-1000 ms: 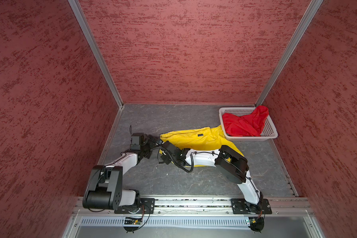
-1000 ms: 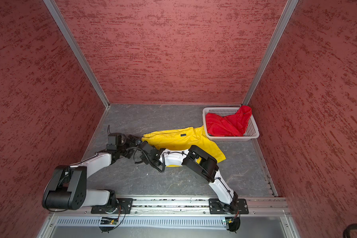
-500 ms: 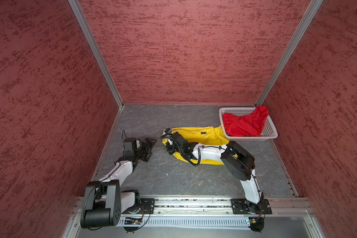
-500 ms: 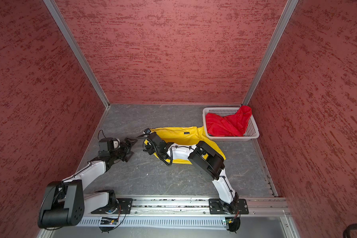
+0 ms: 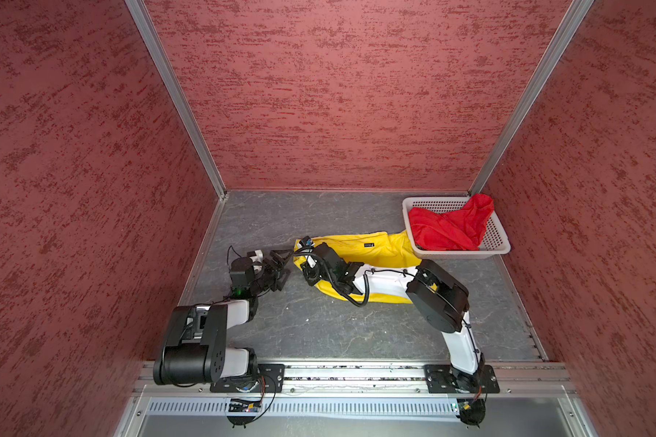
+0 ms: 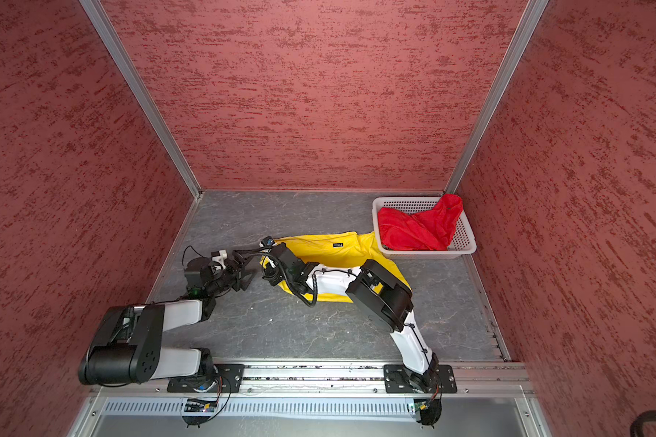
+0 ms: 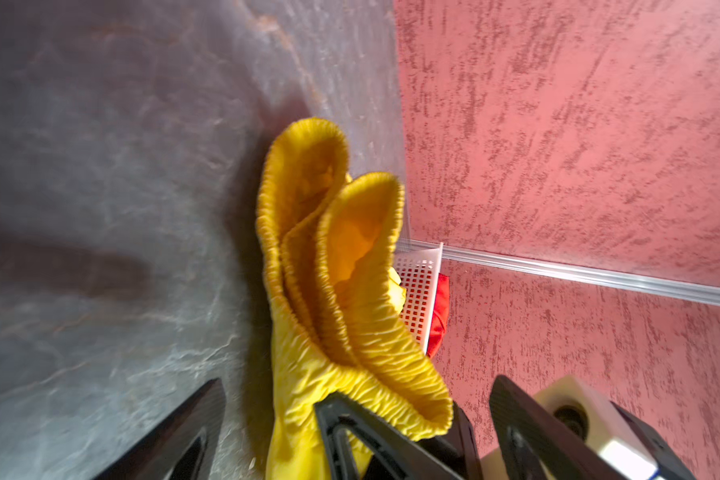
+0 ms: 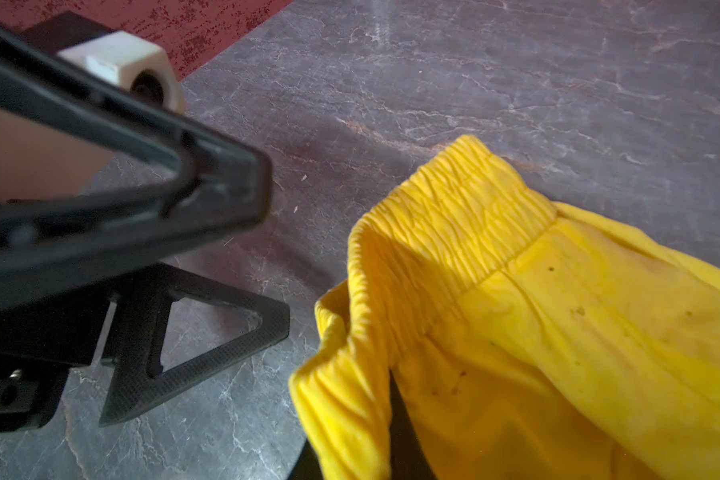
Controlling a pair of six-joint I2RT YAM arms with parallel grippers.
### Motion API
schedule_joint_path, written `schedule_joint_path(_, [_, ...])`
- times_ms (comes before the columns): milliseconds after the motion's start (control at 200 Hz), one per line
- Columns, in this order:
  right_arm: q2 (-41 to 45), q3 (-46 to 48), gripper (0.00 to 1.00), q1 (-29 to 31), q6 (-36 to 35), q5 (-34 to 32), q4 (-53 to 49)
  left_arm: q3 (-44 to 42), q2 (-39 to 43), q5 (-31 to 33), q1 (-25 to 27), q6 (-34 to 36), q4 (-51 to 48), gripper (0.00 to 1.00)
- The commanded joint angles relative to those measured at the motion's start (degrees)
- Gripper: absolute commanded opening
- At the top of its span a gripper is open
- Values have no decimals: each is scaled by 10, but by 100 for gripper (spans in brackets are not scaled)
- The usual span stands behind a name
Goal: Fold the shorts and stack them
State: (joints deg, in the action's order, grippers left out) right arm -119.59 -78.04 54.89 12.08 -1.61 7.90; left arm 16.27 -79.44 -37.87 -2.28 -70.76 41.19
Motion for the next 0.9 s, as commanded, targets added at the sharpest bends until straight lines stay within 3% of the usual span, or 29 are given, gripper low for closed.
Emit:
schedule_joint_path(0, [13,4,0,1,9,11,19,18,-23,-8,13,-4,52,100])
schedule_joint_path(551, [-1,-34,0,9,5,49,-11,71,-167,-19,39,-3,60,99])
schedule_joint_path(666, [-7,-34,16,16,11,71,-11,81,-175,-23,35,-1,57,100])
schedule_joint_path(797, [-15,-24,25,20,38,111,6,87,-176,-30,27,1,55,90])
schedule_joint_path(897, [-22,-21,39,21,54,108,11,86,-177,-40,19,-2,57,67])
